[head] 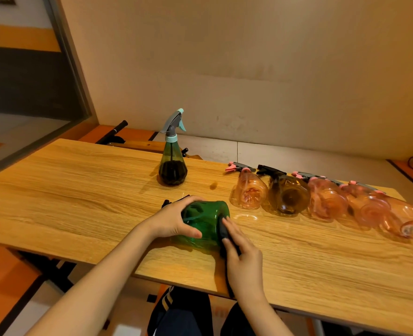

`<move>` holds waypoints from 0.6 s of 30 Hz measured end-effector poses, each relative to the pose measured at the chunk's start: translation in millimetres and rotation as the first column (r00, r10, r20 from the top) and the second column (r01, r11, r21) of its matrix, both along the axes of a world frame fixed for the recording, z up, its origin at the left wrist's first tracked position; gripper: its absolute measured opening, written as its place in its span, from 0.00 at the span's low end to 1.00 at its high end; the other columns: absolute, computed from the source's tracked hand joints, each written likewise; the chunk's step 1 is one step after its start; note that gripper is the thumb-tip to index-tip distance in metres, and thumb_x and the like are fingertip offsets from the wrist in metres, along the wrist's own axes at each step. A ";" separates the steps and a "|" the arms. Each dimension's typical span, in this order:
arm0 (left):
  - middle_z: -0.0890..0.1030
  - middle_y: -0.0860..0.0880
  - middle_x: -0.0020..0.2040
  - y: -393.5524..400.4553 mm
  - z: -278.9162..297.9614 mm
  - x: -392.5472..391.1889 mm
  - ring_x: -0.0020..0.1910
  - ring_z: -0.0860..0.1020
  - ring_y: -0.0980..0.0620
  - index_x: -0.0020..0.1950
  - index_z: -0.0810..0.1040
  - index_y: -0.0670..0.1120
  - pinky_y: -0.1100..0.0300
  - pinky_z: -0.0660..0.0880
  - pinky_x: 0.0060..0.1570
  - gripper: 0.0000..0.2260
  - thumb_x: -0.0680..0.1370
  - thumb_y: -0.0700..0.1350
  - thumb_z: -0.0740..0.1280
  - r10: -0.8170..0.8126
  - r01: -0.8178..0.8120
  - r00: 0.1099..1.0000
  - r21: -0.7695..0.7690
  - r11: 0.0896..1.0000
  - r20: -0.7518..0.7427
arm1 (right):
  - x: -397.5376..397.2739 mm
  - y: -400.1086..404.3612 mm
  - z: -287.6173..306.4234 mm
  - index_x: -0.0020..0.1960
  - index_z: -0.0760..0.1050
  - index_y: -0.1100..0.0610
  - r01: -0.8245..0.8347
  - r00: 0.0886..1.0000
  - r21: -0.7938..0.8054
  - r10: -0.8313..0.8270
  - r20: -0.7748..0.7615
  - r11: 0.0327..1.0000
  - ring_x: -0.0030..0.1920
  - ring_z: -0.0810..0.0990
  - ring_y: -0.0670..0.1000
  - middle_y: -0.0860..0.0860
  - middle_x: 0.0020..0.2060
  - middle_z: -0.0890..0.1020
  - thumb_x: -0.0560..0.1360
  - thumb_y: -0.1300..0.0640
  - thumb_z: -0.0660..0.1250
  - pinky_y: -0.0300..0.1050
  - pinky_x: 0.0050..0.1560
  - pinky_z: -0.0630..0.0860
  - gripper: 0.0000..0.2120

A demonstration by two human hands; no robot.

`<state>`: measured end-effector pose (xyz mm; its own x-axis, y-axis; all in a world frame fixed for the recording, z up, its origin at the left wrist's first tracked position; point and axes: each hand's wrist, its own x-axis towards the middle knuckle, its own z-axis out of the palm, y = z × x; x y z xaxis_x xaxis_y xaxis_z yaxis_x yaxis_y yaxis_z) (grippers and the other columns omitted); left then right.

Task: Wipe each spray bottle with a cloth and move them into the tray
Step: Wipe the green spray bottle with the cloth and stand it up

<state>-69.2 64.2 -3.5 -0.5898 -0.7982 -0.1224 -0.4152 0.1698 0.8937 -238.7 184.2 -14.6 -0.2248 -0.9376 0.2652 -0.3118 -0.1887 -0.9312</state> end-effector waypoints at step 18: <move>0.61 0.46 0.75 70.8 5.7 -26.5 0.67 0.70 0.45 0.77 0.56 0.52 0.56 0.71 0.57 0.28 0.79 0.62 0.50 0.666 -0.621 0.737 -0.275 0.734 0.112 | -35.3 -69.4 35.9 0.62 0.76 0.55 -0.069 0.995 0.120 0.060 0.075 0.990 0.58 0.75 0.46 0.48 0.56 0.79 0.76 0.69 0.61 0.35 0.57 0.73 0.17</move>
<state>-95.7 135.0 2.2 0.0936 -0.9949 0.0372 -0.6488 -0.0326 0.7603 -274.0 114.8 21.3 -0.1773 -0.9751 0.1330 -0.2349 -0.0893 -0.9679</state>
